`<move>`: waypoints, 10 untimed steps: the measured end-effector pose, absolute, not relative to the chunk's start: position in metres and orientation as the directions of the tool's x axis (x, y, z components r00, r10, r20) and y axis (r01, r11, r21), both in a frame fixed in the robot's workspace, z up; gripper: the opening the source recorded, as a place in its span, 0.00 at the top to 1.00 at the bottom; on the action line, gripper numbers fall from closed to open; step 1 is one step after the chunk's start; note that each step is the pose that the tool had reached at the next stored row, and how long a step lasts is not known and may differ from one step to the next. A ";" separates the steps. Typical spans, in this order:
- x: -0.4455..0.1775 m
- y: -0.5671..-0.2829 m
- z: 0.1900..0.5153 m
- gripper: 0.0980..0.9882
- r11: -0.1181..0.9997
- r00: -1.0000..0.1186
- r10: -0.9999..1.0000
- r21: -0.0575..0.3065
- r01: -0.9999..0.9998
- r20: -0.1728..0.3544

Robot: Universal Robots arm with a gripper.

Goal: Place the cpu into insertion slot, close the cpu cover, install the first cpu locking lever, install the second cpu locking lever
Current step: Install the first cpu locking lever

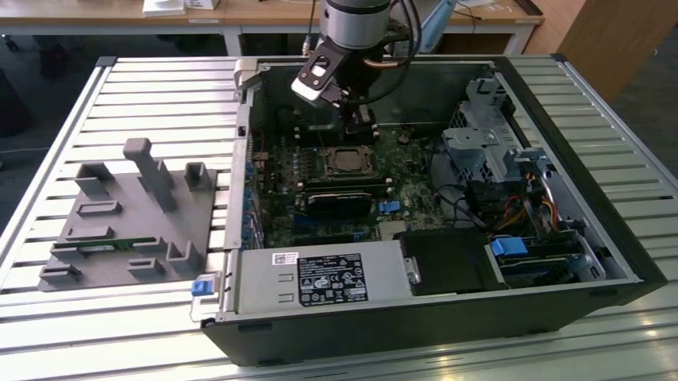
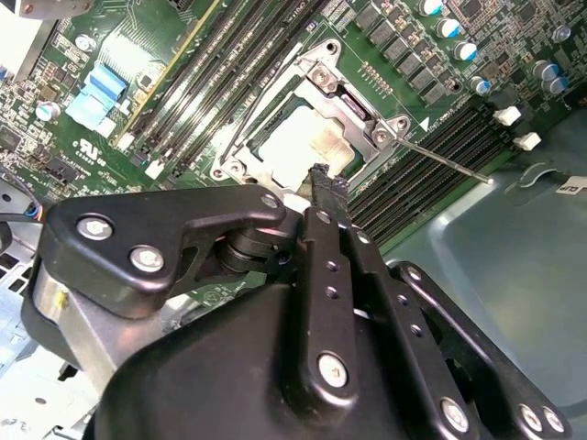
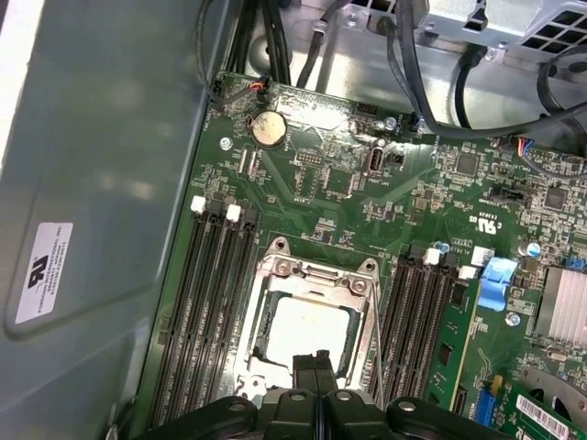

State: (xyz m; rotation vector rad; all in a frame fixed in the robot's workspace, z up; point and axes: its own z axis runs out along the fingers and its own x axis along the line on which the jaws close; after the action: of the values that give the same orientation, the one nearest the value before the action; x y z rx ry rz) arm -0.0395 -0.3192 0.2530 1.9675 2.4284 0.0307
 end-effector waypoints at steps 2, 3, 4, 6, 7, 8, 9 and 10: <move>-0.040 -0.319 0.253 0.99 0.209 -0.209 0.978 0.025 0.978 0.000; -0.040 -0.319 0.253 0.99 0.210 -0.210 0.978 0.025 0.977 0.000; -0.040 -0.319 0.253 0.99 0.211 -0.211 0.977 0.025 0.977 0.000; -0.040 -0.319 0.253 0.99 0.213 -0.213 0.977 0.025 0.977 0.000; -0.040 -0.319 0.253 0.99 0.214 -0.214 0.977 0.025 0.977 0.000; -0.040 -0.319 0.253 0.99 0.215 -0.215 0.977 0.025 0.976 0.000; -0.040 -0.319 0.253 0.99 0.216 -0.216 0.976 0.025 0.976 0.000; -0.040 -0.319 0.253 0.99 0.217 -0.217 0.976 0.025 0.976 0.000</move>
State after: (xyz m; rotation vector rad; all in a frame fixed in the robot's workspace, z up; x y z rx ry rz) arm -0.0396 -0.3192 0.2530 1.9558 2.4380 0.0308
